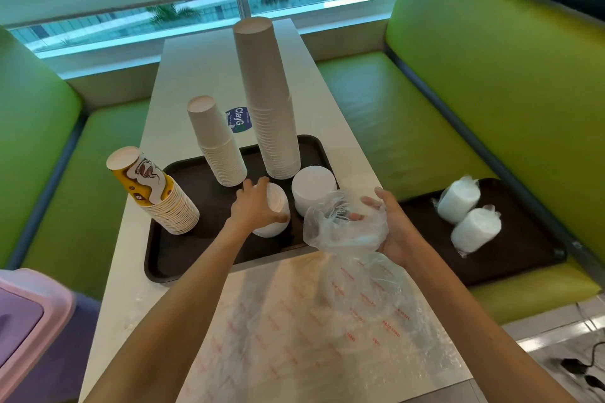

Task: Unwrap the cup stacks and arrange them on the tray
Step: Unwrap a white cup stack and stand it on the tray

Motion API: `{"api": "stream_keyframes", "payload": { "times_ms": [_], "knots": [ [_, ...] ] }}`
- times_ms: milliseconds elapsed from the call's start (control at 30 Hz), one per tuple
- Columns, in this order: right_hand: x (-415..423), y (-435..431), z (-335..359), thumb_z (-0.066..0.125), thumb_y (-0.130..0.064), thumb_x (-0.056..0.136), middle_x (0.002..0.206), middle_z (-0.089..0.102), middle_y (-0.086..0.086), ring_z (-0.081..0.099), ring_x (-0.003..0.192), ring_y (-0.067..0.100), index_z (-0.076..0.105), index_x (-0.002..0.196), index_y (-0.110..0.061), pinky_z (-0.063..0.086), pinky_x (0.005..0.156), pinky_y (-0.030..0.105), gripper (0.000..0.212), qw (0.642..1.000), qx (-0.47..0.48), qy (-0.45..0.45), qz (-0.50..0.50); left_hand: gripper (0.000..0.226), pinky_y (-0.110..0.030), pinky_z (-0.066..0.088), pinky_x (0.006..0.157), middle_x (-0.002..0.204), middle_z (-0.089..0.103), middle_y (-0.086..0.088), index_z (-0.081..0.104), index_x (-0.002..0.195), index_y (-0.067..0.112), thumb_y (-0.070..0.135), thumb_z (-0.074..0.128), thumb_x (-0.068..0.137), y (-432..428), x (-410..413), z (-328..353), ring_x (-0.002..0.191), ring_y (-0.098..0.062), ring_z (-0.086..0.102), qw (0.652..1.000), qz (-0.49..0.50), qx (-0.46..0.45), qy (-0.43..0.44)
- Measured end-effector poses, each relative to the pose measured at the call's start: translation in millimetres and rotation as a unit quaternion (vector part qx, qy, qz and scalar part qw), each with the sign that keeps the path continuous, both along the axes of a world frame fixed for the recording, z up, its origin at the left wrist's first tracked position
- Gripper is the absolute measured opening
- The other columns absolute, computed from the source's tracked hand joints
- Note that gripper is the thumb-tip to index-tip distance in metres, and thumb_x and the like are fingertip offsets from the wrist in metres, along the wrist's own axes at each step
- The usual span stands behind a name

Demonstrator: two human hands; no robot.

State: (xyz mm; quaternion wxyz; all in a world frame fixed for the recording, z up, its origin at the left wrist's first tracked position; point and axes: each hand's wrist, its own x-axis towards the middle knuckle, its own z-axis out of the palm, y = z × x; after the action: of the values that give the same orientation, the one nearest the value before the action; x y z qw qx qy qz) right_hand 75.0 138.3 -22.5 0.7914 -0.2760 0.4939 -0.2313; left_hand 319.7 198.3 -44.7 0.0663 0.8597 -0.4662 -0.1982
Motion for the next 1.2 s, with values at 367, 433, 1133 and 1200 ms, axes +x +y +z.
{"api": "stream_keyframes", "payload": {
  "times_ms": [367,433,1133,1200],
  "knots": [
    [-3,-1,5,0.045,-0.049,0.095,0.083,0.061,0.012,0.058,0.076,0.025,0.054,0.094,-0.019,0.046,0.069,0.037,0.031,1.000,0.001,-0.002,-0.003,0.098,-0.052,0.039,0.101,0.144,0.030,-0.015,0.024,0.145,0.024,0.052,0.078,0.069,-2,-3,-1,0.132,-0.040,0.034,1.000,0.005,0.017,0.008],
    [-3,0,8,0.045,-0.049,0.095,0.083,0.061,0.012,0.058,0.076,0.025,0.053,0.094,-0.019,0.046,0.069,0.037,0.031,1.000,0.000,-0.006,-0.002,0.102,-0.054,0.036,0.103,0.147,0.026,-0.016,0.020,0.147,0.024,0.053,0.078,0.068,-1,-4,0,0.134,-0.041,0.030,1.000,0.007,0.018,0.014],
    [28,51,53,0.023,-0.041,0.103,0.136,0.054,0.014,0.056,0.119,0.028,0.050,0.137,-0.021,0.051,0.083,0.036,0.047,0.983,-0.111,-0.117,0.083,0.119,-0.039,0.040,0.102,0.146,0.032,-0.001,0.007,0.150,0.034,0.090,0.050,0.054,86,-115,74,0.122,-0.020,0.044,0.850,0.146,-0.288,0.417],
    [33,64,57,0.022,-0.040,0.104,0.143,0.047,0.012,0.048,0.129,0.028,0.046,0.141,-0.022,0.047,0.093,0.037,0.048,0.981,-0.132,-0.100,0.103,0.102,-0.041,0.040,0.101,0.153,0.026,-0.006,0.005,0.151,0.031,0.076,0.052,0.072,87,-125,75,0.129,-0.026,0.042,0.849,0.171,-0.301,0.400]
  ]
}}
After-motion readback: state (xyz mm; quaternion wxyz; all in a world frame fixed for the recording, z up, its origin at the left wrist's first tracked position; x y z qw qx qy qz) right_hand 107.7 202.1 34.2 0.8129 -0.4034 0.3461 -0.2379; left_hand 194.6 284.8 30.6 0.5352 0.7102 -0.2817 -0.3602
